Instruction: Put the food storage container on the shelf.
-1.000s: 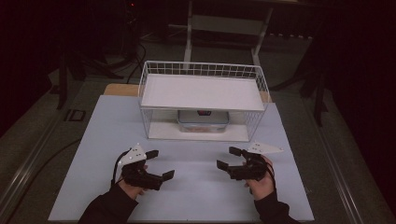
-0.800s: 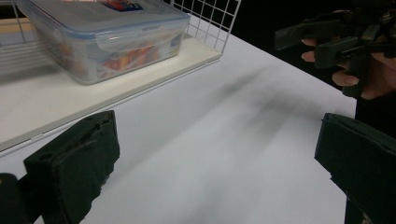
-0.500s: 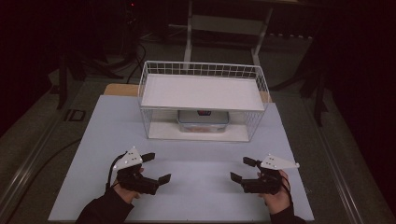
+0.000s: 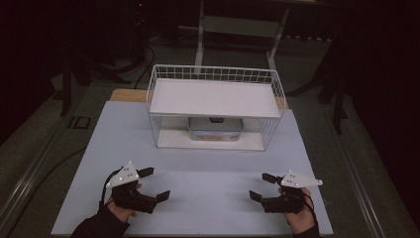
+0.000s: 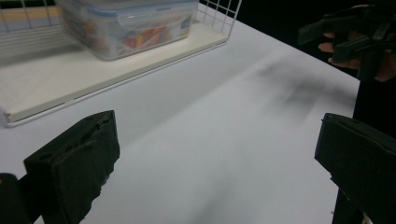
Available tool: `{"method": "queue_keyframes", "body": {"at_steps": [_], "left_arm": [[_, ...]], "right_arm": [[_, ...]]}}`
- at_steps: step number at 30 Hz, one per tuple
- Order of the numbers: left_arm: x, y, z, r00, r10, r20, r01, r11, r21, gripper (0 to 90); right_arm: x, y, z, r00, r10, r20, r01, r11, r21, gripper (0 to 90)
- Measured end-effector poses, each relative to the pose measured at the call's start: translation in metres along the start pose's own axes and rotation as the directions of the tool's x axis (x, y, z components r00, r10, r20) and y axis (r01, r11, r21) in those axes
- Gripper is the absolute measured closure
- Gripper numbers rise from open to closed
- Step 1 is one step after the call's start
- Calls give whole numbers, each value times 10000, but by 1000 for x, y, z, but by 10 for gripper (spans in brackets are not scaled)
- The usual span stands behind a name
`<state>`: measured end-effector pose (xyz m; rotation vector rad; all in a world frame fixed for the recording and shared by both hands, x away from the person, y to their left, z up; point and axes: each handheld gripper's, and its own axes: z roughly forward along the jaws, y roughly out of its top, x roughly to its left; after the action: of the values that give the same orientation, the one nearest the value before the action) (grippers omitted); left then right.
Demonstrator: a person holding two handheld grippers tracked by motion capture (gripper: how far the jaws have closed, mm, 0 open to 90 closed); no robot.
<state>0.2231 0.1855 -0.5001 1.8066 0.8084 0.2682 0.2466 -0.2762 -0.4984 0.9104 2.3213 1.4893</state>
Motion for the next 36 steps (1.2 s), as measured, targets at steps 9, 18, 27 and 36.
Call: {"method": "queue_keyframes", "body": {"at_steps": [9, 18, 27, 36], "left_arm": [[5, -8, -5, 9995, -22, -300, 24, 10000, 61, 1], [6, -17, -3, 9998, -124, -132, 127, 9996, 237, 0], [8, -15, 0, 9999, -124, -49, 125, 9997, 196, 0], [8, -15, 0, 9997, -233, 80, 232, 9997, 124, 0]], "right_arm": [[-3, -7, -5, 9995, -306, 30, 305, 9993, 202, 167], [-12, -17, -6, 9992, -389, -34, 391, 9973, 624, 168], [-13, -19, -4, 9994, -316, -134, 325, 9968, 735, 169], [-14, -20, -2, 9994, -159, -299, 179, 9975, 677, 169]]}}
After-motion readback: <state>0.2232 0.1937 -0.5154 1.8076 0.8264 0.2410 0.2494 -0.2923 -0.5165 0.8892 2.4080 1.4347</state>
